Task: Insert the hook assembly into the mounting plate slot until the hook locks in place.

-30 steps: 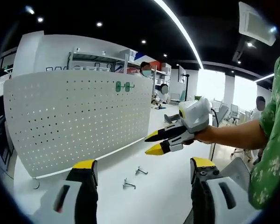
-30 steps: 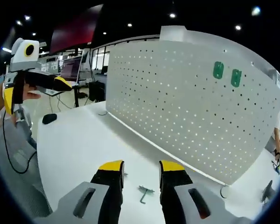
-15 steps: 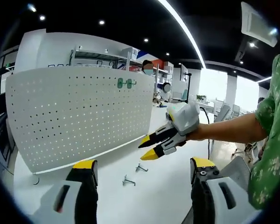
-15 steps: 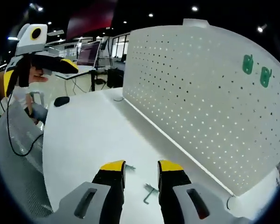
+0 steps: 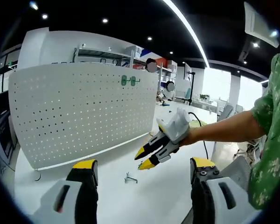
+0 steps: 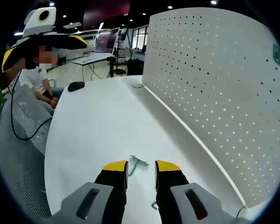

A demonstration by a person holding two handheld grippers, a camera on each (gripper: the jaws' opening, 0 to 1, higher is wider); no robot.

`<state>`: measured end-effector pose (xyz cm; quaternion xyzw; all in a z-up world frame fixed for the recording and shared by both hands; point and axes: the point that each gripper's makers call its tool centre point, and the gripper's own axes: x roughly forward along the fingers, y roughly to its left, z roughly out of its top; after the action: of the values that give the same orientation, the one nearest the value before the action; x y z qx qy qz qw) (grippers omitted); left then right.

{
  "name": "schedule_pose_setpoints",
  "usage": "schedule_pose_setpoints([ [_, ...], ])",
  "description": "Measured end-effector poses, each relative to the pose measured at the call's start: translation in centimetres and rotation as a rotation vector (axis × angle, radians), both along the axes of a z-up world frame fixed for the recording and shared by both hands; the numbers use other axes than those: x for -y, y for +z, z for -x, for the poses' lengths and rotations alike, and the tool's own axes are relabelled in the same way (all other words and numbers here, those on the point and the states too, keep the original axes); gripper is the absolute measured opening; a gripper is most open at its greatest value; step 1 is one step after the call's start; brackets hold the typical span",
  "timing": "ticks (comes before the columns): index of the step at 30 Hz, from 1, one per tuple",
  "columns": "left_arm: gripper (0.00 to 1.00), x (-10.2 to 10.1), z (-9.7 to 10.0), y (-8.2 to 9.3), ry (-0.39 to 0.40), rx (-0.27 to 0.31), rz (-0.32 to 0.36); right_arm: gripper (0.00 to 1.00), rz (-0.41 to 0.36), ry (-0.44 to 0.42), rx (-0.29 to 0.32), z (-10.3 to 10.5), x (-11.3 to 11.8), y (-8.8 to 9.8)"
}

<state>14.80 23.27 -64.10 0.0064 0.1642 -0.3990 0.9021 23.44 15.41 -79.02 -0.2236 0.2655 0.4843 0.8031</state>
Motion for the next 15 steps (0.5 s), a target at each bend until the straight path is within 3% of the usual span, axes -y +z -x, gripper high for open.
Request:
schedule_pose_setpoints([
  [15,0.83,0.0,-0.3,-0.1,0.023,-0.009,-0.02,0.16,0.027,0.058,-0.026,-1.0,-0.5,-2.9],
])
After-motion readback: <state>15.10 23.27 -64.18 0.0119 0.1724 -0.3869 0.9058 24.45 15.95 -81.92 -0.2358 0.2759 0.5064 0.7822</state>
